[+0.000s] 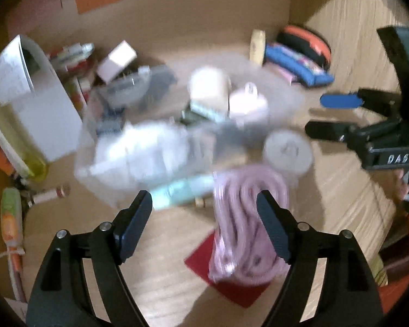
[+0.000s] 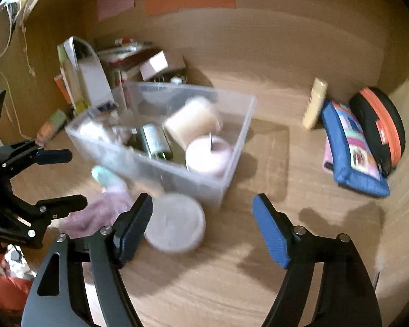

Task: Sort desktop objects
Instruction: 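Open both grippers over the clear box and withdraw them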

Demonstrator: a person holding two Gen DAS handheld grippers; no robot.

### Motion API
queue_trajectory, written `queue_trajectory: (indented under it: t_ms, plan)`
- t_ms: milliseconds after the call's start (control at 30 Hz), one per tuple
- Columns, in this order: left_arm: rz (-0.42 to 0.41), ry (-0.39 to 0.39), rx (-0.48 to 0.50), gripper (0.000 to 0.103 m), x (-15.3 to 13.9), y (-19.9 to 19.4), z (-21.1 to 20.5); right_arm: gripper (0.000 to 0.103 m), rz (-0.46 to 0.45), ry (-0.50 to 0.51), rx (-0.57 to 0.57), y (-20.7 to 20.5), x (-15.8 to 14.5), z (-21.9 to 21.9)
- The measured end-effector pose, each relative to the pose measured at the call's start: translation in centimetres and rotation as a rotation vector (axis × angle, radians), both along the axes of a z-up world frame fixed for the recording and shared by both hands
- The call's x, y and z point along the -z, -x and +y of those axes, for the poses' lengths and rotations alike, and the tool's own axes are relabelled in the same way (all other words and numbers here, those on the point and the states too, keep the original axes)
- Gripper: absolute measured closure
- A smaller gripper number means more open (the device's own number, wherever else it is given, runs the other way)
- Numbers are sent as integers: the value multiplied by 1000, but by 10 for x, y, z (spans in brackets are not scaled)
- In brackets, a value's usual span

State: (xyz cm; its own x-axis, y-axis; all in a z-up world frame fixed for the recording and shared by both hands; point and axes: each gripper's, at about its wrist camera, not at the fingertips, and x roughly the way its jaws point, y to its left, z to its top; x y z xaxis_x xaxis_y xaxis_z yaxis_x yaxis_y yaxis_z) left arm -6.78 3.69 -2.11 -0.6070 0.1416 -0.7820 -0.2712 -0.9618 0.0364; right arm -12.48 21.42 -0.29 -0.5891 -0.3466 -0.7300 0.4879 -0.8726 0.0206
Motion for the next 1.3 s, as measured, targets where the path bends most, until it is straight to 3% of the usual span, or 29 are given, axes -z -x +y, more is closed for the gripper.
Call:
queue_trajectory:
  t_ms: [200, 300, 633, 700, 967, 1167, 1300]
  plan:
    - [-49, -41, 5, 24, 8, -7, 0, 30, -71, -39, -44, -4, 27, -4]
    - [-47, -40, -7, 23, 7, -12, -2, 26, -92, -38, -76, 1, 33, -11]
    - [-75, -79, -2, 23, 8, -11, 4, 28, -139, -57, -128, 15, 48, -30]
    - [-76, -76, 13, 23, 8, -11, 11, 40, -130, -57, -137, 13, 46, -32]
    - [-116, -17, 58, 17, 25, 1, 38, 41, -109, -21, -107, 2, 36, -13]
    - [-145, -4, -13, 17, 43, 17, 43, 41, -83, 6, -80, -4, 26, 1]
    - [-120, -10, -9, 36, 39, 16, 45, 41, -74, 26, -66, -4, 22, 6]
